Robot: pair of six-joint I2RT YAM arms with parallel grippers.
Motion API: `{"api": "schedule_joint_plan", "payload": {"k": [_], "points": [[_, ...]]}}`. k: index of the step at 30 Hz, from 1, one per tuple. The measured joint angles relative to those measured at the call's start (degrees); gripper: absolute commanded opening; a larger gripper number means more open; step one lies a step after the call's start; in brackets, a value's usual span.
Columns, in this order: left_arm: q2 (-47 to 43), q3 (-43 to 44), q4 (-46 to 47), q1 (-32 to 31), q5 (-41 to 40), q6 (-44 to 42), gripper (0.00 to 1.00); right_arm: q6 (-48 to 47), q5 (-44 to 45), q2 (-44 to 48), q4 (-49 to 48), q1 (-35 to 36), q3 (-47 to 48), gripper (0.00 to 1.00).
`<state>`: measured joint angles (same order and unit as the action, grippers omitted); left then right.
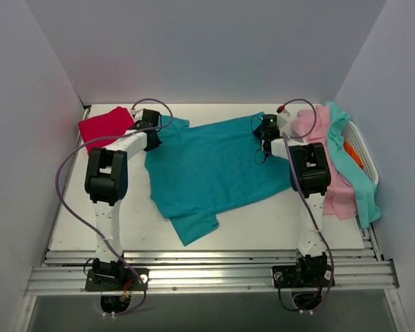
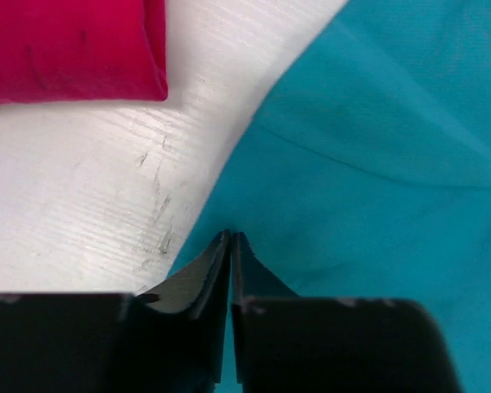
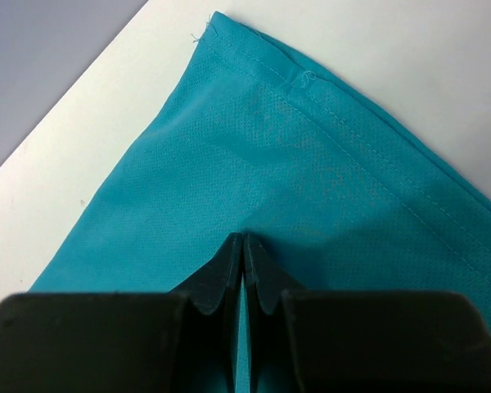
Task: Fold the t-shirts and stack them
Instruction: Flatten out the tshirt
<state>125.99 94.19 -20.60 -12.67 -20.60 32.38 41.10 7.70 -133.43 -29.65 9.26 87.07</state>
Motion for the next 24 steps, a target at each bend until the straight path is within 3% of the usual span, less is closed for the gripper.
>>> {"api": "schedule_joint_plan", "payload": {"k": [7,15,18,19,20,21,22,23,24], "points": [[8.7,14.9,-8.5,1.1,1.5,-0.2,0.08,4.2,-0.7,5.3,-4.0,-2.0,-9.9,0.0],[23.7,41.6,-16.5,4.2,5.8,-1.8,0.08,5.8,-1.5,7.1,-6.6,-1.1,-13.9,0.0],[27.3,48.2,-17.7,5.3,7.9,-2.2,0.19,5.3,-1.5,7.1,-6.6,-0.2,-13.8,0.0],[27.7,49.0,-17.8,5.6,8.7,-2.3,0.25,5.0,-1.4,7.1,-6.3,0.0,-13.5,0.12],[27.8,49.1,-17.7,5.9,9.6,-2.4,0.4,4.7,-1.4,7.1,-5.5,0.2,-12.8,0.27],[27.6,48.9,-17.4,6.1,10.4,-2.8,0.48,4.2,-1.3,7.1,-4.7,0.5,-12.0,0.48],[27.0,47.5,-16.0,6.3,11.2,-2.8,0.56,3.6,-1.4,7.1,-4.2,0.6,-11.2,0.93],[25.9,45.4,-14.4,6.4,11.9,-3.0,0.63,2.9,-1.5,7.2,-4.2,0.8,-10.4,1.0],[24.6,43.1,-13.1,6.5,12.4,-3.3,0.71,2.0,-1.4,7.3,-4.3,1.0,-9.4,1.0]]}}
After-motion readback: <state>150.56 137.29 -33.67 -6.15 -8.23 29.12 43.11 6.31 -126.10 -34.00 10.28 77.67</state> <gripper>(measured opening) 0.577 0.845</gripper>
